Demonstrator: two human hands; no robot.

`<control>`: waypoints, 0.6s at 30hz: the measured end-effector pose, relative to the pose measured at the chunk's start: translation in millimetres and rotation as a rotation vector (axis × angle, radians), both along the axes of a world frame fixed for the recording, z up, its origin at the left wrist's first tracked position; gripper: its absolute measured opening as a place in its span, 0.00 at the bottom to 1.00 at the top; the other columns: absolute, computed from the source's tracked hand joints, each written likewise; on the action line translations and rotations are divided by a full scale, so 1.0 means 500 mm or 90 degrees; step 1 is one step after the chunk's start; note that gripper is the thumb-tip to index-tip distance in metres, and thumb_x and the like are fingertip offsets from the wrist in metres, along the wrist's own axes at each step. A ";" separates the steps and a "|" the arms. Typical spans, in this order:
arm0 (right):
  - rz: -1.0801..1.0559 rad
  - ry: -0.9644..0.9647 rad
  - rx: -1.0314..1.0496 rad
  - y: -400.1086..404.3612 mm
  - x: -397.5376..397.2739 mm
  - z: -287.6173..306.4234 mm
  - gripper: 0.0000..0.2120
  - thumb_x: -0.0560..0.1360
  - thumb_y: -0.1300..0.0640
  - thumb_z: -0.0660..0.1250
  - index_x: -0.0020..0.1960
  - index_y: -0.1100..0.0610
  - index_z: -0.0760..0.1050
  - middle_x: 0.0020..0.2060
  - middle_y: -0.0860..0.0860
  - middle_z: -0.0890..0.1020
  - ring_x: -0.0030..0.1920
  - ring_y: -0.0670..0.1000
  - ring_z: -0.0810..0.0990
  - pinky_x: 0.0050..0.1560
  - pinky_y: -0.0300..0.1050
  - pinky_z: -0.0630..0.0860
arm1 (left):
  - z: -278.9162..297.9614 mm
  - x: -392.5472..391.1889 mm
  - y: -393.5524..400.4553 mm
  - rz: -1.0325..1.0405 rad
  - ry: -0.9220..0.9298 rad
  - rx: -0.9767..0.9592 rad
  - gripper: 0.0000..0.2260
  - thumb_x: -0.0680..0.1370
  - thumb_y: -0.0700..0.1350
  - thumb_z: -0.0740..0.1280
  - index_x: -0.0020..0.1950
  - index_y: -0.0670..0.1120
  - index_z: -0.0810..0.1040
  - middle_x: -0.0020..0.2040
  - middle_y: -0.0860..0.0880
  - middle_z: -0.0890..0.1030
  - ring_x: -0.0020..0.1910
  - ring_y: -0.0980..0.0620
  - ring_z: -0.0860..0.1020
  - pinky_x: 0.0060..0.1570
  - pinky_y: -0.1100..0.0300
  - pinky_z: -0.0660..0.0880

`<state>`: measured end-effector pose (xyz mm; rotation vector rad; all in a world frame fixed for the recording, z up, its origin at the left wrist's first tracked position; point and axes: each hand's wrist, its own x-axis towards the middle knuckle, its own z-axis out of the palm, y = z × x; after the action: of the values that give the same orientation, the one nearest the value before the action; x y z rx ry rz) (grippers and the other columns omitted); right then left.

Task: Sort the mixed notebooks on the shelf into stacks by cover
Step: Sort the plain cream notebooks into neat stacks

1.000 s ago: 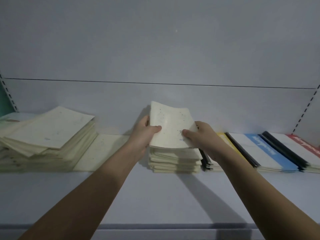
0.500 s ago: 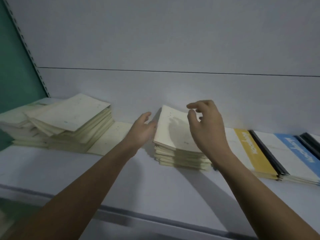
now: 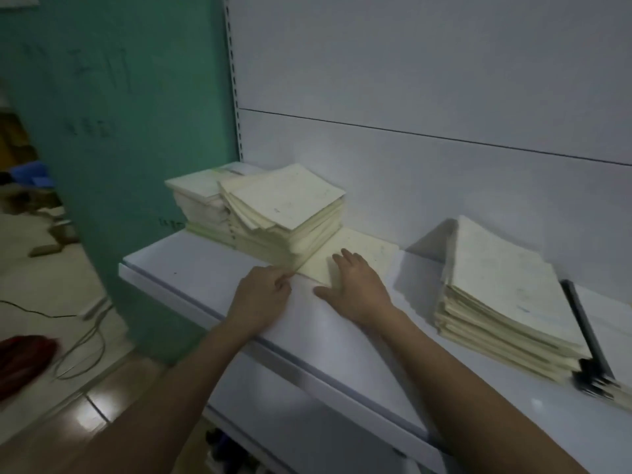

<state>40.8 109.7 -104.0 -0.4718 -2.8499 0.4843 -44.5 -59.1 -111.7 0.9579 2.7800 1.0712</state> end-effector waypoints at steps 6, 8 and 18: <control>-0.070 0.103 0.105 -0.013 -0.029 -0.031 0.19 0.81 0.43 0.55 0.43 0.55 0.75 0.42 0.49 0.81 0.42 0.53 0.78 0.42 0.47 0.72 | -0.026 -0.023 -0.006 -0.042 0.062 0.086 0.11 0.78 0.42 0.63 0.57 0.48 0.83 0.57 0.52 0.83 0.59 0.49 0.74 0.61 0.53 0.71; -0.120 0.135 0.165 -0.021 -0.021 -0.019 0.15 0.82 0.47 0.57 0.43 0.54 0.74 0.42 0.51 0.82 0.40 0.56 0.79 0.38 0.46 0.71 | -0.029 -0.032 -0.012 -0.076 0.023 0.124 0.10 0.79 0.42 0.64 0.55 0.48 0.83 0.53 0.52 0.83 0.57 0.50 0.75 0.59 0.54 0.72; -0.082 0.244 0.150 -0.152 0.105 0.018 0.18 0.80 0.43 0.56 0.50 0.50 0.81 0.44 0.44 0.84 0.42 0.47 0.81 0.40 0.45 0.74 | 0.069 -0.057 -0.023 -0.301 -0.855 0.333 0.15 0.82 0.49 0.61 0.63 0.41 0.76 0.56 0.39 0.81 0.49 0.40 0.83 0.45 0.48 0.82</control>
<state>93.4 33.7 -94.8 -0.4587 -2.4492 0.1867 -73.0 -70.6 -77.2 0.4879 1.1715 1.5271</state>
